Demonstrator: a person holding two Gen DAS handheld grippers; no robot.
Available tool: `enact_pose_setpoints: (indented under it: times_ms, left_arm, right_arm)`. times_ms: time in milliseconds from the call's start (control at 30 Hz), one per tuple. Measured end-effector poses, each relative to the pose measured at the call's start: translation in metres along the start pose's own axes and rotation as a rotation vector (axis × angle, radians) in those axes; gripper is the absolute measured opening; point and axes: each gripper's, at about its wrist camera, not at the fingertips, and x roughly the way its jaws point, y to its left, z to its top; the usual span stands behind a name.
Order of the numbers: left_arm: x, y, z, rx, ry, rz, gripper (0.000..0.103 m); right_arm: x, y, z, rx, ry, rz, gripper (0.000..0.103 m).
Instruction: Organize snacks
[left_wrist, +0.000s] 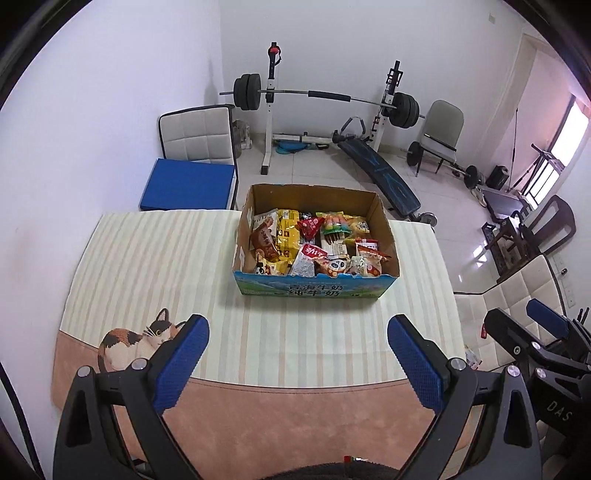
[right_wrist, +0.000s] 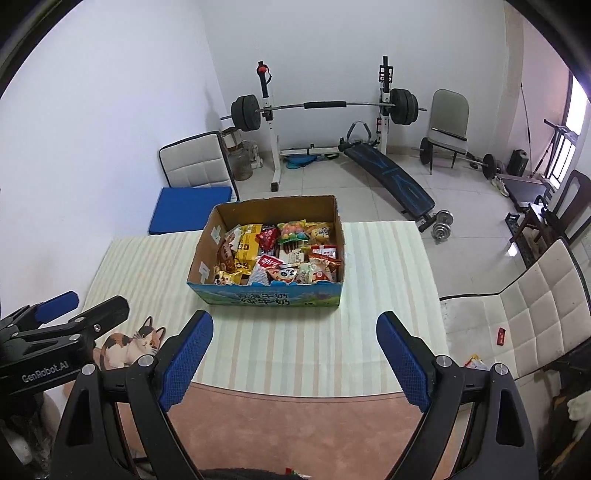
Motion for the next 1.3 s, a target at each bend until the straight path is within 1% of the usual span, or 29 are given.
enact_pose_setpoints:
  times_ms: [100, 300, 333, 467, 633, 800, 867, 1100, 1300]
  left_arm:
    - [0.004, -0.001, 0.000, 0.001, -0.014, 0.012, 0.099]
    - [0.026, 0.002, 0.005, 0.009, -0.026, 0.028, 0.100]
    - [0.030, 0.002, 0.007, 0.012, -0.026, 0.032, 0.103]
    - [0.041, 0.004, 0.013, 0.015, -0.058, 0.027, 0.103]
    - [0.060, 0.005, 0.024, 0.024, -0.064, 0.047, 0.103]
    - [0.079, 0.005, 0.032, 0.034, -0.076, 0.047, 0.103]
    - [0.088, 0.003, 0.034, 0.043, -0.076, 0.067, 0.103]
    - [0.110, 0.006, 0.039, 0.042, -0.058, 0.079, 0.103]
    - [0.113, 0.005, 0.036, 0.041, -0.077, 0.088, 0.103]
  right_arm:
    - [0.004, -0.002, 0.002, 0.005, -0.016, -0.008, 0.096]
    - [0.027, -0.005, 0.010, 0.002, -0.039, -0.060, 0.099]
    - [0.032, -0.006, 0.011, 0.002, -0.040, -0.070, 0.099]
    - [0.049, -0.008, 0.020, 0.001, -0.046, -0.098, 0.100]
    - [0.070, -0.012, 0.030, 0.011, -0.065, -0.124, 0.101]
    - [0.094, -0.012, 0.040, 0.007, -0.077, -0.147, 0.101]
    - [0.104, -0.013, 0.043, 0.010, -0.076, -0.148, 0.101]
    - [0.132, -0.012, 0.046, 0.010, -0.059, -0.155, 0.101]
    - [0.144, -0.014, 0.045, 0.012, -0.056, -0.163, 0.101]
